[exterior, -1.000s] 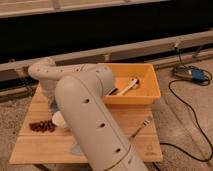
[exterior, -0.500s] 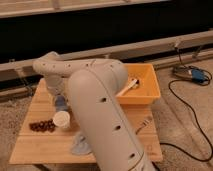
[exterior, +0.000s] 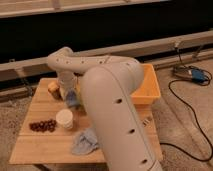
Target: Place eraser in plastic cup
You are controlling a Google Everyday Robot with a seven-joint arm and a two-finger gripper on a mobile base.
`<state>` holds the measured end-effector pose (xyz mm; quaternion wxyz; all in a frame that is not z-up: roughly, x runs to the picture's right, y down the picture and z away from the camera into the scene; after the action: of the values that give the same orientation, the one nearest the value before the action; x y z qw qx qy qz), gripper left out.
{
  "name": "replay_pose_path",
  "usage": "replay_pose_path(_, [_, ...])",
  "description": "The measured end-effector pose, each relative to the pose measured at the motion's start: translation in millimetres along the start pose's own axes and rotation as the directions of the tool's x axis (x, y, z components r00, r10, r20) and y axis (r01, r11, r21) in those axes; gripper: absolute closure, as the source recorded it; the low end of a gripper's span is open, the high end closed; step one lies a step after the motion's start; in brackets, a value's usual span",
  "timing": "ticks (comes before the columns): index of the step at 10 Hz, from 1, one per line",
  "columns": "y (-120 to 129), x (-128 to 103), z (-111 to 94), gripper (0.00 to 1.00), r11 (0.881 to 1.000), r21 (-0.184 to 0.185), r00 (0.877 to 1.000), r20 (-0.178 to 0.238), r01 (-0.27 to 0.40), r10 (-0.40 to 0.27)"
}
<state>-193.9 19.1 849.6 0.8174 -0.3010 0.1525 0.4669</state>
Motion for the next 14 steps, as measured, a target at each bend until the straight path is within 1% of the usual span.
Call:
replay_pose_path(2, [-21.3, -1.5, -2.6, 1.0, 0.999, 0.014, 0.999, 0.027, -0.038, 0.038])
replay_pose_path(4, [-36.8, -5.9, -2.5, 0.99, 0.998, 0.025, 0.997, 0.043, -0.066, 0.064])
replay_pose_path(5, [-46.6, -6.3, -1.0, 0.94, 0.996, 0.032, 0.996, 0.045, -0.081, 0.08])
replay_pose_path(6, [-53.5, -8.0, -0.3, 0.84, 0.995, 0.043, 0.995, 0.048, -0.091, 0.089])
replay_pose_path(9, [-64.4, -8.2, 2.0, 0.54, 0.993, 0.055, 0.993, 0.045, -0.108, 0.105])
replay_pose_path(11, [-67.3, -7.4, 2.7, 0.34, 0.993, 0.051, 0.994, 0.04, -0.108, 0.106])
replay_pose_path(12, [-67.3, -7.3, 3.0, 0.24, 0.994, 0.043, 0.994, 0.039, -0.104, 0.103])
replay_pose_path(13, [-67.7, -6.7, 3.1, 0.2, 0.994, 0.04, 0.994, 0.038, -0.104, 0.102])
replay_pose_path(14, [-66.6, -6.3, 3.0, 0.2, 0.994, 0.036, 0.994, 0.037, -0.101, 0.099])
